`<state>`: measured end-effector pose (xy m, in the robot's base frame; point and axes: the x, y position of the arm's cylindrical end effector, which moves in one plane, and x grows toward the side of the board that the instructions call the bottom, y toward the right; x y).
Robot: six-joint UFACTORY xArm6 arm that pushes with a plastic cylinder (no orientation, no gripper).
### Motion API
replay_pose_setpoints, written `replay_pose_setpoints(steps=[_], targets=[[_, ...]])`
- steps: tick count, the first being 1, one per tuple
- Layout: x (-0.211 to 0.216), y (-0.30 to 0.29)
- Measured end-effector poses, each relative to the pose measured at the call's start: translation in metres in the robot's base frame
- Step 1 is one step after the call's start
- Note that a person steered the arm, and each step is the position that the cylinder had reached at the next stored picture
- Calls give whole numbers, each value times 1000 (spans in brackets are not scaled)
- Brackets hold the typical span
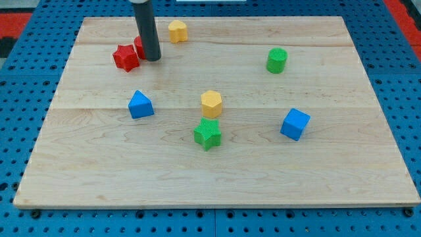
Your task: Push the yellow heart to the right side of the red star
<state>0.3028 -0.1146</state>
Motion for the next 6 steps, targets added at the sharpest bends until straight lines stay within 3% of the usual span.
replay_pose_setpoints(steps=[2,4,6], targets=[[-41,-27],[-54,-12],[-54,-74]])
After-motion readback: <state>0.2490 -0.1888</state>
